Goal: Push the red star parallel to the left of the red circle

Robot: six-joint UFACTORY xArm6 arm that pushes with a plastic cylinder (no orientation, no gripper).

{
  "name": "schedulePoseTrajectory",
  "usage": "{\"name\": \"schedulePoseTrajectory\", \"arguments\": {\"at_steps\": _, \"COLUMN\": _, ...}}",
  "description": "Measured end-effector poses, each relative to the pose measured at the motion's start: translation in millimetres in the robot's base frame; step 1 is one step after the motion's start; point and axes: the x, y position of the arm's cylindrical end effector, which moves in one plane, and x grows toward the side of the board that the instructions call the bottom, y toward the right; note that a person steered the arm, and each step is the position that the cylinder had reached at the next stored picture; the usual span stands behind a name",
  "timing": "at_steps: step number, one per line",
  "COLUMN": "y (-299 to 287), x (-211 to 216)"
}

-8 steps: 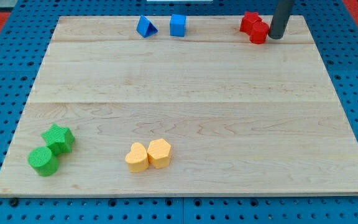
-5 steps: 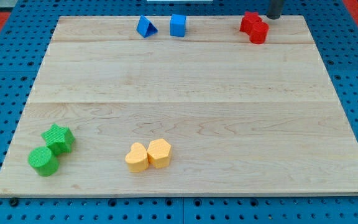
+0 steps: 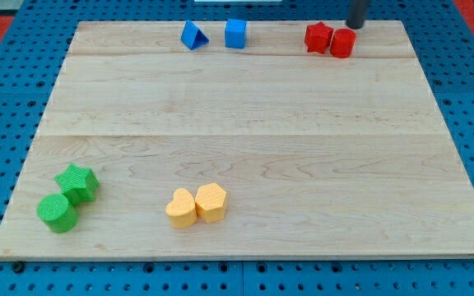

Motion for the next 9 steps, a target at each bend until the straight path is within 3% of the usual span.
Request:
{"name": "schedulePoseTrajectory", "arguments": {"at_steps": 2, "y": -77.9, "x": 65.6}}
{"name": "schedulePoseTrajectory", "arguments": {"at_steps": 3, "y": -84.0, "x": 77.6}}
{"name": "schedulePoseTrajectory", "arguments": {"at_steps": 4, "y": -71.4, "x": 38.3}}
{"name": "schedulePoseTrajectory", "arguments": {"at_steps": 5, "y": -109.9, "x": 23.9}}
{"name": "schedulePoseTrajectory", "arguments": {"at_steps": 7, "y": -166.2, "x": 31.5}}
{"name": "schedulePoseTrajectory", "arguments": {"at_steps": 9, "y": -166.7, "x": 70.7}}
